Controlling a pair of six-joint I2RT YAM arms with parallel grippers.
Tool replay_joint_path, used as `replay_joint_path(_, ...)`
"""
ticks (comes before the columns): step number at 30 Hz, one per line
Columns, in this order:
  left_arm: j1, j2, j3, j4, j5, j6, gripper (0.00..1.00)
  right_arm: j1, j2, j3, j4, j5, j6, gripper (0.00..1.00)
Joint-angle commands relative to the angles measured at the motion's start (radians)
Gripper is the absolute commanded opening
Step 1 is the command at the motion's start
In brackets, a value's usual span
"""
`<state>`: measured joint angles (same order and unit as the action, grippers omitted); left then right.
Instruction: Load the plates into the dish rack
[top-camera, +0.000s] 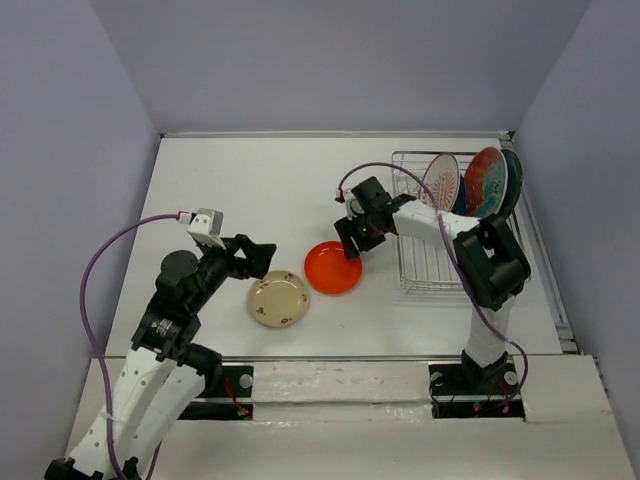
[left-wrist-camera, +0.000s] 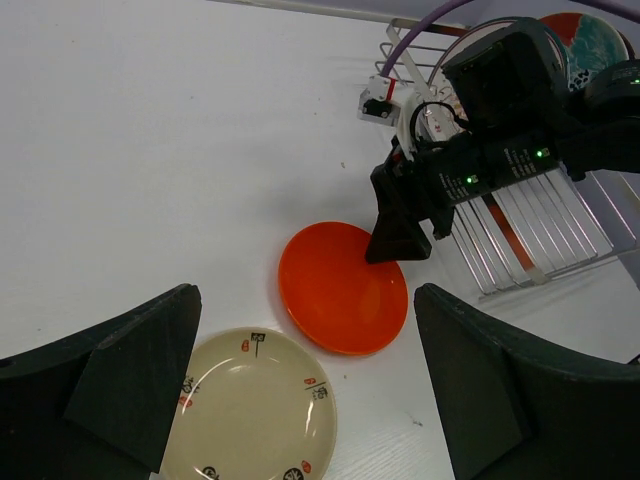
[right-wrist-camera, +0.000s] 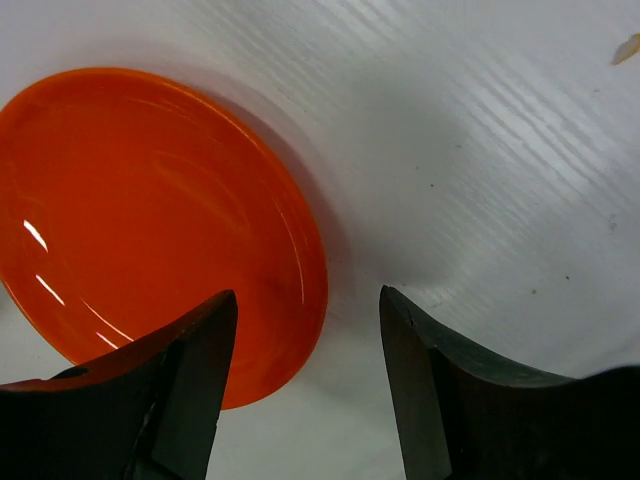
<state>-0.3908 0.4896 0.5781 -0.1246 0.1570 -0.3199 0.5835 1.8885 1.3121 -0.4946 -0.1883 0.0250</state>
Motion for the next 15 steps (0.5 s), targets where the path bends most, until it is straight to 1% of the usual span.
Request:
replay_joint_path(1,0.006,-0.002,0.005,0.039,0.016,0.007,0.99,-0.016,0.037,0.053,-0.044,-0.154,-0.106,0.64)
replay_joint_path(2,0.006,-0.003,0.005,0.039,0.015,0.007,0.99,-0.025,0.055,0.059,-0.047,-0.187,-0.112,0.62)
replay_joint_path(5,0.007,-0.006,0.003,0.039,0.013,0.007,0.99,-0.036,0.081,0.062,-0.045,-0.211,-0.117,0.57)
replay_joint_path(6,0.007,-0.008,0.005,0.04,0.015,0.005,0.99,-0.036,0.096,0.067,-0.045,-0.22,-0.116,0.51)
replay_joint_path(9,0.009,-0.009,0.005,0.039,0.015,0.007,0.99,-0.045,0.107,0.067,-0.047,-0.215,-0.112,0.38)
replay_joint_path(10,0.007,-0.011,0.005,0.04,0.015,0.007,0.99,-0.057,0.11,0.067,-0.045,-0.206,-0.111,0.29)
replay_joint_path(13,0.007,-0.013,0.003,0.039,0.015,0.008,0.99,-0.076,0.1,0.067,-0.045,-0.186,-0.096,0.16)
replay_joint_path(15,0.009,-0.014,0.003,0.04,0.015,0.008,0.99,-0.076,0.086,0.064,-0.044,-0.175,-0.091,0.11)
